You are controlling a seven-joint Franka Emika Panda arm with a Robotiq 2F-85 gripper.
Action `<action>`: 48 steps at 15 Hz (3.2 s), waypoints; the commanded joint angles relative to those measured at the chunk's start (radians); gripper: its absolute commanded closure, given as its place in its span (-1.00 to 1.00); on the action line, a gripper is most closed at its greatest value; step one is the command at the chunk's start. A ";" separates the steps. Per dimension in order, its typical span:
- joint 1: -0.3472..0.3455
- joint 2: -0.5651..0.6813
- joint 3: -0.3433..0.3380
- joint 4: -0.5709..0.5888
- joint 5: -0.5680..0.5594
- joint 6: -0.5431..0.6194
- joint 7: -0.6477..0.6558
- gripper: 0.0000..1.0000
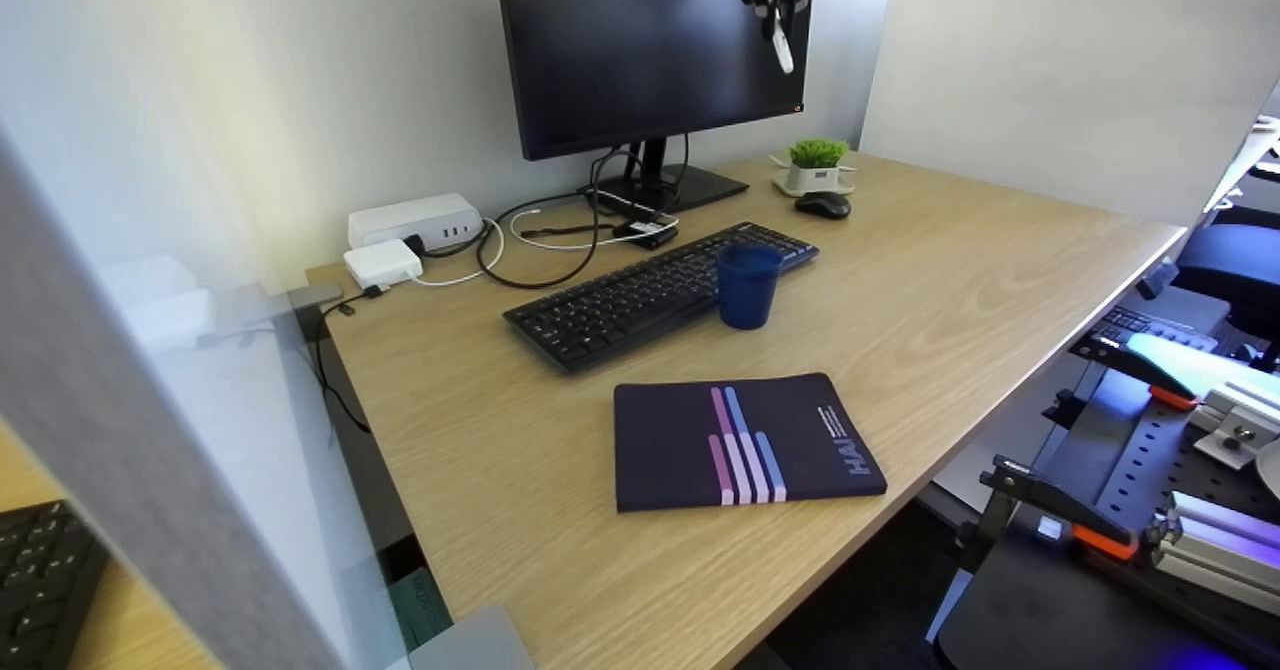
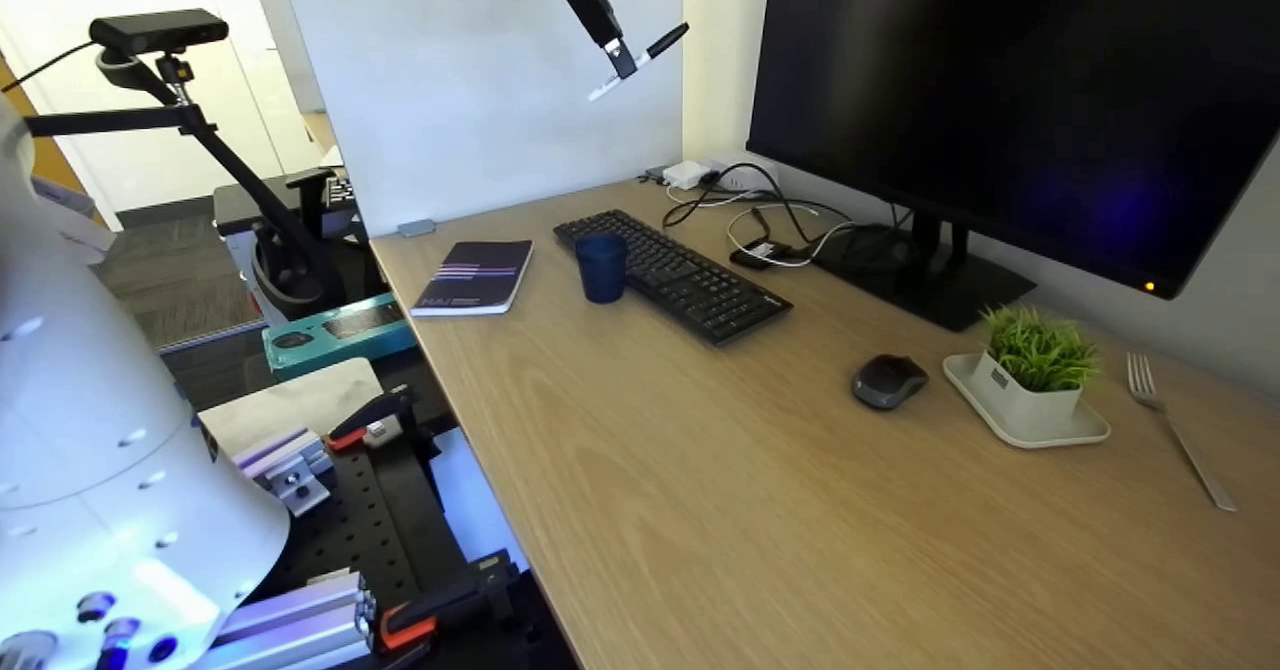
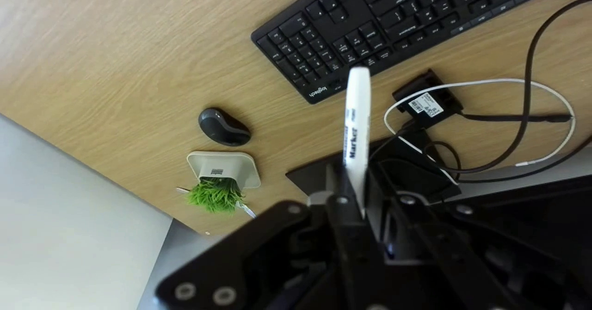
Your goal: Put the marker in the cup
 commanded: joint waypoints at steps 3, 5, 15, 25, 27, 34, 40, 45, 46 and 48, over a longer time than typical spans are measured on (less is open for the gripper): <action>0.035 0.070 0.012 0.052 -0.096 -0.066 0.124 0.93; 0.054 0.091 0.015 0.058 -0.143 -0.092 0.177 0.93; 0.150 0.164 0.011 0.000 -0.174 -0.149 0.286 0.93; 0.200 0.190 0.010 -0.087 -0.273 -0.121 0.371 0.93; 0.205 0.196 0.012 -0.098 -0.326 -0.117 0.417 0.93; 0.259 0.242 0.036 -0.118 -0.522 -0.136 0.620 0.93; 0.277 0.282 0.040 -0.122 -0.658 -0.139 0.732 0.93; 0.262 0.349 0.016 -0.108 -0.766 -0.142 0.799 0.93; 0.253 0.361 0.004 -0.109 -0.794 -0.135 0.810 0.93; 0.236 0.388 -0.017 -0.106 -0.849 -0.128 0.832 0.93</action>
